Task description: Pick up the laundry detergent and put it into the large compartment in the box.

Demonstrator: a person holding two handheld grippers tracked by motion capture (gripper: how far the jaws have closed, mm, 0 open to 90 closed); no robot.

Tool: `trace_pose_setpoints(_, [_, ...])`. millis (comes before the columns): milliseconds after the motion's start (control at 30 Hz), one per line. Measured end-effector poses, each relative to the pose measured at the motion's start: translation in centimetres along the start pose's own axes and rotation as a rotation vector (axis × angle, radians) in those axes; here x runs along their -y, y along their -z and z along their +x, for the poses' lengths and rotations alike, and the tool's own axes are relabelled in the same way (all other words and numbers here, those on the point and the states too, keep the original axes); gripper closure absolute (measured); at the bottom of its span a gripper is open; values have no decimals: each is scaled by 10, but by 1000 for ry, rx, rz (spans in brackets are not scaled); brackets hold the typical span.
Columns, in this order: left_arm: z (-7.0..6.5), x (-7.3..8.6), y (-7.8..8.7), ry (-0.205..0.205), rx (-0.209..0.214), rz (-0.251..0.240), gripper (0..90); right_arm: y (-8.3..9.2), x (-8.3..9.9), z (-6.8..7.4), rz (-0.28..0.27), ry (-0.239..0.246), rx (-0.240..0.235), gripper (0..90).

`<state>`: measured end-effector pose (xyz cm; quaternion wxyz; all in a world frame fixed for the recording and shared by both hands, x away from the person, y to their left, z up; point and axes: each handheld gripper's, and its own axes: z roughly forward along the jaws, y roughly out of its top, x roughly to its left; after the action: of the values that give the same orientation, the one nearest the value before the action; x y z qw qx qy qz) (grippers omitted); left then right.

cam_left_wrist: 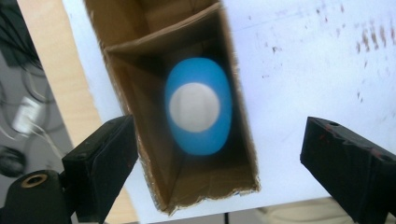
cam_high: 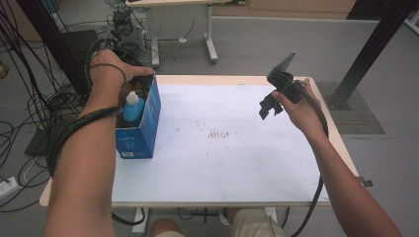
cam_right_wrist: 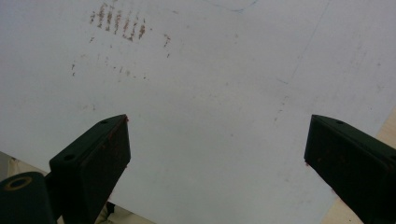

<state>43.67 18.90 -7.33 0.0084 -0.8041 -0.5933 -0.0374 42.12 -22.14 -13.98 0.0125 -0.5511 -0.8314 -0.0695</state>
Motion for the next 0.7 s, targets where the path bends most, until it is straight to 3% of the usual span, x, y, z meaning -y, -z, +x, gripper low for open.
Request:
trace_pose_setpoints(167, [-17,-6,6,-124,11,0,89,-2,-3,-1,9,-1,2,73])
trace_pose_setpoints(400, [-46,-14,13,-307,-11,-9,67,-2,-3,-6,11,-17,-3,73])
trace_pose_setpoints(700, [-73,-19,18,-477,23,-43,50,-4,-3,-11,14,-30,-6,72])
